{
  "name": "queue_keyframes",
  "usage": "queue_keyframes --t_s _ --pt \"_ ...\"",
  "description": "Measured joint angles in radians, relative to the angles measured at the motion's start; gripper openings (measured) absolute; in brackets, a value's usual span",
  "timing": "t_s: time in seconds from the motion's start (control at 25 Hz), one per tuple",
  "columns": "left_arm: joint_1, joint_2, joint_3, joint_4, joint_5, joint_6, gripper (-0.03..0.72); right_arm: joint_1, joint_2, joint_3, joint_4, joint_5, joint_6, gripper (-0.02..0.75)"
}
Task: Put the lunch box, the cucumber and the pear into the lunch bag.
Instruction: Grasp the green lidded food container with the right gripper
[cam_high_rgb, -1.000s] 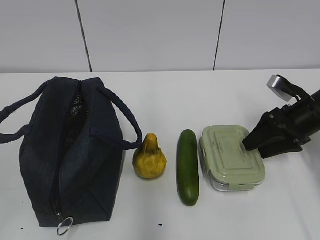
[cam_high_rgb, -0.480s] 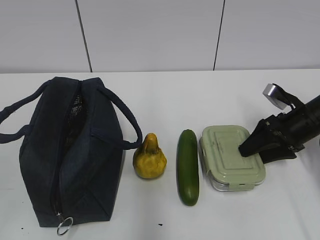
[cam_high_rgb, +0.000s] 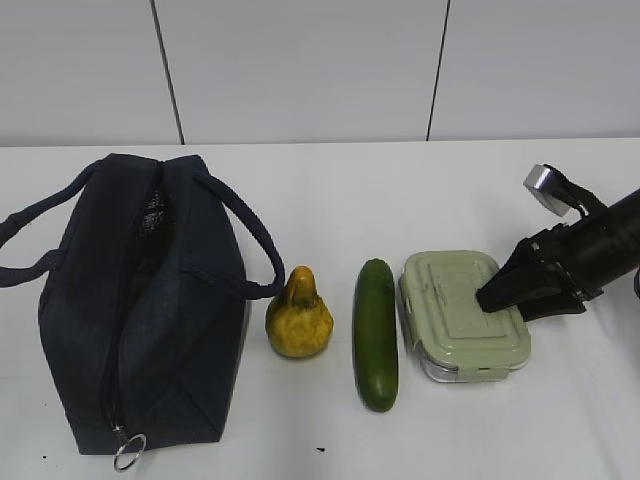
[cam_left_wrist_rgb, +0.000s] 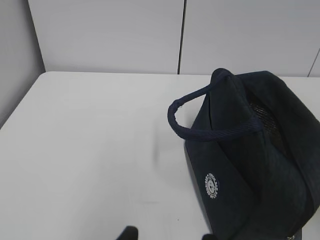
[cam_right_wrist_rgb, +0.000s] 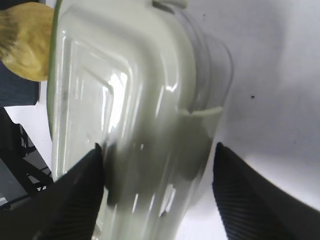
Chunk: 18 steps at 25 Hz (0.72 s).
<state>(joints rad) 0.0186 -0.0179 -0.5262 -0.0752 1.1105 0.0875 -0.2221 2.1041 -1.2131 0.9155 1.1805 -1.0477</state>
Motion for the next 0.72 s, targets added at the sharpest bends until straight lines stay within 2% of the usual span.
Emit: queue_keyframes --t_s 0.48,0.72 --pt "0.000 0.000 0.000 0.000 0.000 0.000 0.246 0.000 0.000 0.000 0.023 0.013 -0.005 0.399" --pt "0.000 0.000 0.000 -0.031 0.000 0.000 0.246 0.000 0.000 0.000 0.027 0.015 -0.005 0.389"
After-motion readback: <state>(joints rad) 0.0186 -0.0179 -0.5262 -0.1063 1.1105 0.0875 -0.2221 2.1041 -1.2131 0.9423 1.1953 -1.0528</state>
